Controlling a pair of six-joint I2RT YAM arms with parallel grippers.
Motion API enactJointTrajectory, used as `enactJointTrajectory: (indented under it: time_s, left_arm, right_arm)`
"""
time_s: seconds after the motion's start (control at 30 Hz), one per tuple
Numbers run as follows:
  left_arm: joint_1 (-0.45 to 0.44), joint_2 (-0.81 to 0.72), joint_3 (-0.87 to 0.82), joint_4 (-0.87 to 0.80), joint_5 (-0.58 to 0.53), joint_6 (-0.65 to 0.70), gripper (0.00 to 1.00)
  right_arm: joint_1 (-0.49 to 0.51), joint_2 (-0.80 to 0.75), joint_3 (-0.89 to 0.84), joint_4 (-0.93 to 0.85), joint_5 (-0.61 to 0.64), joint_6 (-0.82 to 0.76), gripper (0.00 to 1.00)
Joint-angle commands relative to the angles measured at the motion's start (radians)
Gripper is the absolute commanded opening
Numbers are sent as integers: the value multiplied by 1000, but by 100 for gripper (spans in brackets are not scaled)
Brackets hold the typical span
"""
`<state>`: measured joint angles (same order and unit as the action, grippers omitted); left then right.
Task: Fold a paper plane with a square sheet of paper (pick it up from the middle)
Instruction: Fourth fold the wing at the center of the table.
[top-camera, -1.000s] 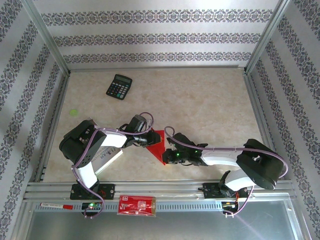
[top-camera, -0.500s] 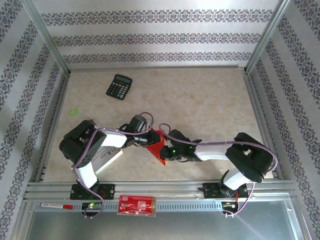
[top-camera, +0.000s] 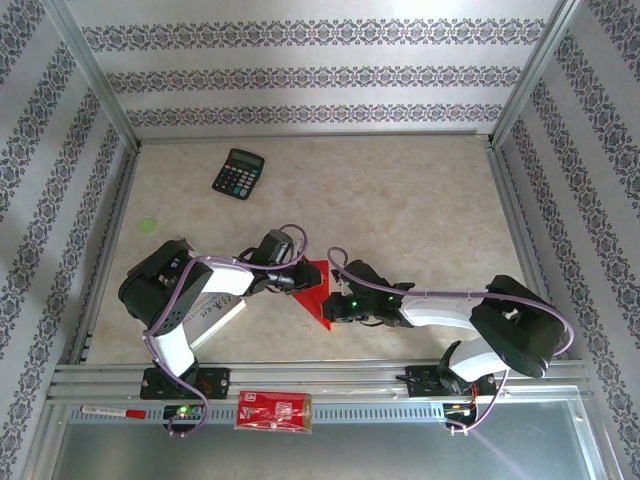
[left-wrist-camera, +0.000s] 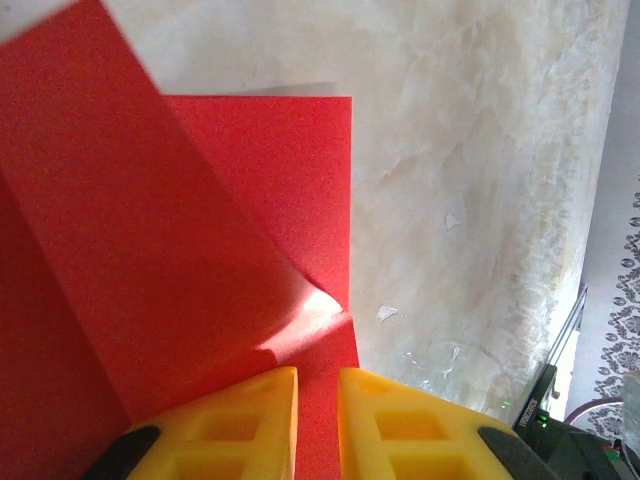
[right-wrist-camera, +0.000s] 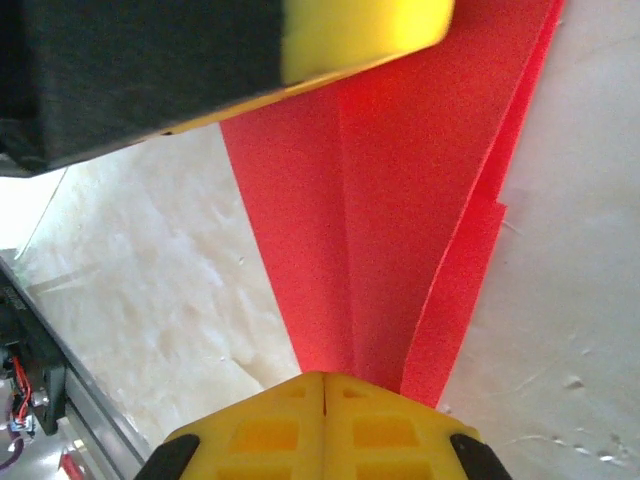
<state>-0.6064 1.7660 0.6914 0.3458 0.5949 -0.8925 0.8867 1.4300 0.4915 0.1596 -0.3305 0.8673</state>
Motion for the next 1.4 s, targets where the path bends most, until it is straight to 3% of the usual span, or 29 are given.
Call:
enactJointTrajectory:
  time_s: [0.0,0.63,0.87,1.07,1.13,1.37]
  left_arm:
    - [16,24,-15,-127,-63,34,18]
    - [16,2,31,-151,-50,32,19]
    - [16,-99,82,-217,-37,36,31]
    - [14,-217,41,-240,-36,6,34]
    - [10,-250,13,-238,-31,-13,30]
    - [-38,-251,-57,-201,43,-83,0]
  right_arm:
    - [25,-15,-25,-11,8,26,0]
    - [34,58,-113,39,44,56,0]
    - [31,37,-140,32,61,74,0]
    - [31,44,-142,48,65,90,0]
    - [31,44,-142,47,68,96,0]
    - [30,45,-140,44,72,100,0]
